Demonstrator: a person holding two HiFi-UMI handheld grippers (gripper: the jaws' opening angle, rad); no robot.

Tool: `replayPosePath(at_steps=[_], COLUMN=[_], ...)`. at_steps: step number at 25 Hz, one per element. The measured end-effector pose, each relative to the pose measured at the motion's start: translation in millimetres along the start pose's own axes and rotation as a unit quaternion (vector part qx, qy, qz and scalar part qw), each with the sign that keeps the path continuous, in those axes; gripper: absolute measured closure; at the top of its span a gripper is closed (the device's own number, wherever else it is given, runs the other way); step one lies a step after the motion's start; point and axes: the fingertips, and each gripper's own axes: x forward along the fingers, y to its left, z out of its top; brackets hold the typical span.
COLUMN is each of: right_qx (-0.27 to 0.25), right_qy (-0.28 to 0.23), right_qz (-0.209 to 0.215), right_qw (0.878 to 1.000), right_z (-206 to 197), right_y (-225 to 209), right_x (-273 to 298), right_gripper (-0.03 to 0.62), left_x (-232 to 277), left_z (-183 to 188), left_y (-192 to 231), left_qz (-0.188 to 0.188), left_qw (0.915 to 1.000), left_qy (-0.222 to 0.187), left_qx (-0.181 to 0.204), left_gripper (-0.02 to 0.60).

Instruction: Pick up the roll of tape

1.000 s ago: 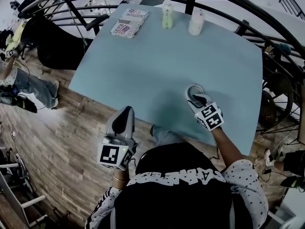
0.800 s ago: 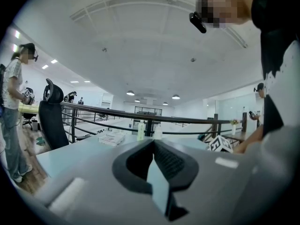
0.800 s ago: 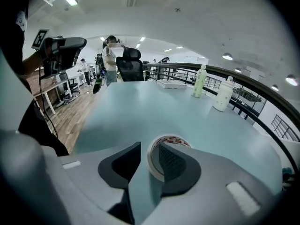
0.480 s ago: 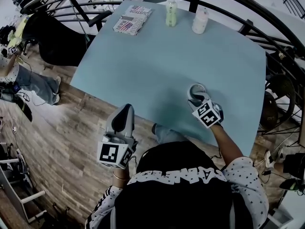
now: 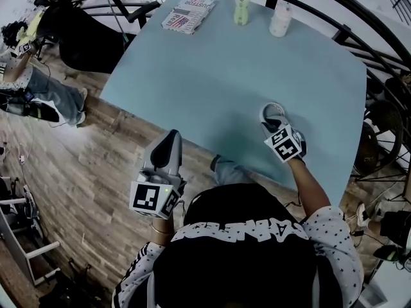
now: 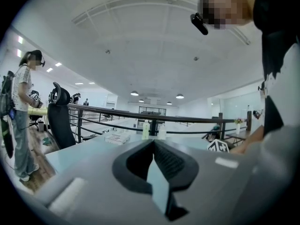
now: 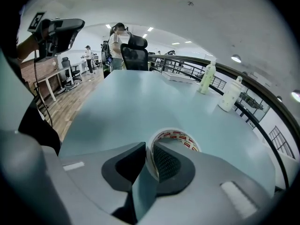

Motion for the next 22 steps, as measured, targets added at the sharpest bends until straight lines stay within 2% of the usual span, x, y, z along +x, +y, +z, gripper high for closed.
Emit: replayPosePath(at_steps=[5,12,19,22], right_qx=[0.024,0.030,0.079,0.082], right_qy=[-0.003,-0.027,-0.092,-0.118], right_qz=[-0.004,-0.021,-0.025,-0.028], right_qw=[1.000,0.999,0.992,0.989], right_z=[0,6,30,39], right_y=[2,2,-5,-4], right_x=[0,-13,-46,-66], right_gripper=[0.539,0.542,0.542,0.542], left_x=[-9,-18,-28,-33], left_z=[-4,-5,-6,-3], left_y=[0,-1,-6,-13], left_qz=[0.002,0.010,0.015,0.012], left_qw=[1.0000,0.9999,0.9998,0.9998], left_qy=[0.002,-0.003,-0.008,-0.011], left_qx=[0.007,0.008,0.010,0.015], left_gripper=[0.581,0.581,0.581,0.581])
